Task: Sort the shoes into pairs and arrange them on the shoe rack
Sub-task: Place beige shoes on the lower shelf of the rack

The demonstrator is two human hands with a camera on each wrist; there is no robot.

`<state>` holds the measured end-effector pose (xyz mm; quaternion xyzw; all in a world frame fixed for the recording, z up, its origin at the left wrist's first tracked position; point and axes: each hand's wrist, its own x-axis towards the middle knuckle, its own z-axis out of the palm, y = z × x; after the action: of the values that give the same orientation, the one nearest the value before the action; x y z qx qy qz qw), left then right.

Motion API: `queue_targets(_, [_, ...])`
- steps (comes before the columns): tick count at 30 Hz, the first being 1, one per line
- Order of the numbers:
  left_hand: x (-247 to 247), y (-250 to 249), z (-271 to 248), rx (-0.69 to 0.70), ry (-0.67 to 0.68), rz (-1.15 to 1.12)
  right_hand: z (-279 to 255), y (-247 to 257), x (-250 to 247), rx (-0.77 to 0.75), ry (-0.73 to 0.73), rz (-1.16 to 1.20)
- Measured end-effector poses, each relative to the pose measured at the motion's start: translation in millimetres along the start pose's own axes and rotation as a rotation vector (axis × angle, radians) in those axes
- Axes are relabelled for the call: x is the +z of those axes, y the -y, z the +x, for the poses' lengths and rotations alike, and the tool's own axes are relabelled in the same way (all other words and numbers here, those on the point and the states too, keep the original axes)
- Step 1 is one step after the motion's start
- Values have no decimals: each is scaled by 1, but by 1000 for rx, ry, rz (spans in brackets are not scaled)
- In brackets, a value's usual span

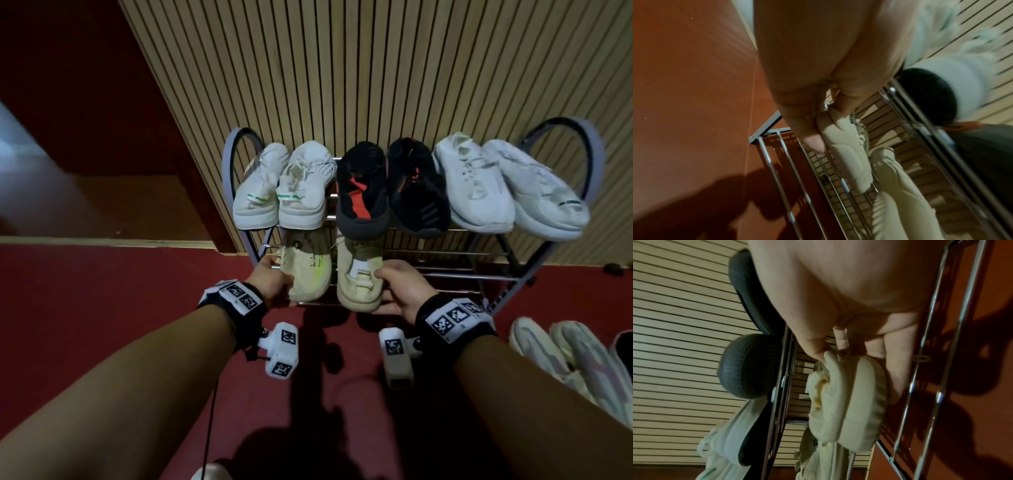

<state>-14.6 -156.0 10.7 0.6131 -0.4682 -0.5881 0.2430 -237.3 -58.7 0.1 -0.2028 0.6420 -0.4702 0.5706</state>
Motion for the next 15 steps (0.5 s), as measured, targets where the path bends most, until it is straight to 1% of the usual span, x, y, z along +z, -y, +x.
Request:
queue_targets(3, [-1,8,21,4,-37,18,25,0,3,-2,-27,6])
queue_targets(7, [2,13,45,21,-86,24,50,-4,13,47,-19,58])
queue_targets(10, [9,12,54,61,-128,-34,67,-8,27,43,-29,96])
queue_targets(13, [14,14,61,102,-243,-83,75,-11,44,-11,-22,83])
queue_targets(15, [13,19,66,78,-314,-107,79,-14,50,-46,-33,75])
